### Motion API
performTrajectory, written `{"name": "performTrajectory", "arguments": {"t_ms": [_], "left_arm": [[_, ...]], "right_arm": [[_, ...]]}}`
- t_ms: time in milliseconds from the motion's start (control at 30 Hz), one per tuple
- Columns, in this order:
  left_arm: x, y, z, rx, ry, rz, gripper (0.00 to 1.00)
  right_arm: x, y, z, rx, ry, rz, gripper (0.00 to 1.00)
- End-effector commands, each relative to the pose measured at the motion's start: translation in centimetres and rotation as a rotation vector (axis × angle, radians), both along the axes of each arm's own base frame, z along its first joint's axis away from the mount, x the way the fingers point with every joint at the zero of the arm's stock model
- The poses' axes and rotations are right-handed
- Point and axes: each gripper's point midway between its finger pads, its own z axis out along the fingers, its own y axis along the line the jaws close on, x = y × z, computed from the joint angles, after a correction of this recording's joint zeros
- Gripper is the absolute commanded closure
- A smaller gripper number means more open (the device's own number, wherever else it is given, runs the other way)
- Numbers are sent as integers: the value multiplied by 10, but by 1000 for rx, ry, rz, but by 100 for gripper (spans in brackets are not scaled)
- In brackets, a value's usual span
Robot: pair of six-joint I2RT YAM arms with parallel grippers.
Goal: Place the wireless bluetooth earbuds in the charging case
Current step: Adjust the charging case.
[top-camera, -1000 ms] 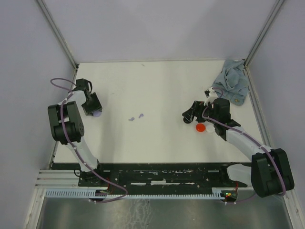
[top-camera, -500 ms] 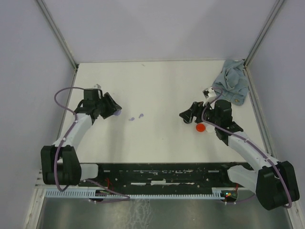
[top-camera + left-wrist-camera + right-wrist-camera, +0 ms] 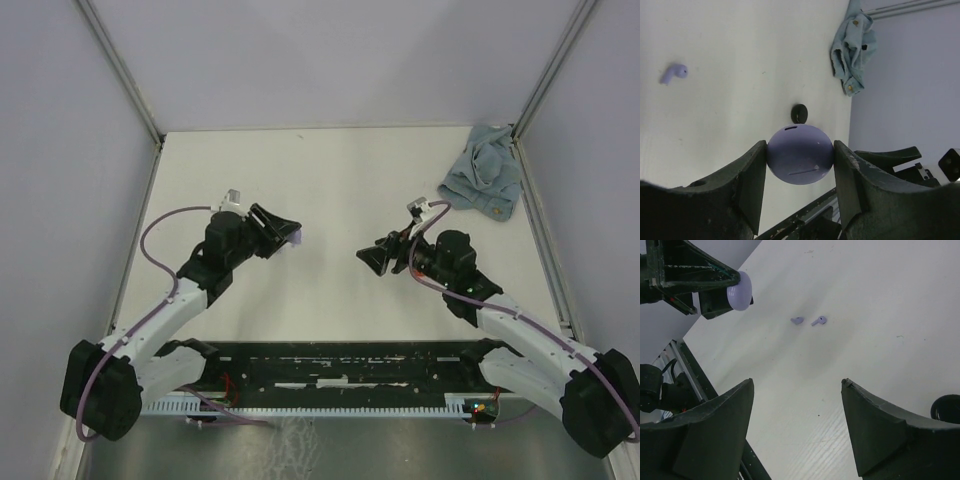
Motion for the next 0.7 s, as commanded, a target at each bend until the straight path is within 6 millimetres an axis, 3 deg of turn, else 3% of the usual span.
{"name": "performTrajectory", "arguments": {"t_ms": [0, 133, 367, 667], "left_arm": [[6, -21, 37, -246, -81, 70, 51], [3, -35, 33, -311, -66, 91, 52], [-5, -67, 41, -436, -73, 59, 52], [-8, -82, 46, -522, -64, 44, 52]], "right_arm": [[6, 11, 34, 100, -124, -44, 22], [2, 27, 40, 126, -175, -28, 23], [0, 57, 42, 104, -256, -14, 27], [1, 88, 45, 56, -367, -18, 34]]}}
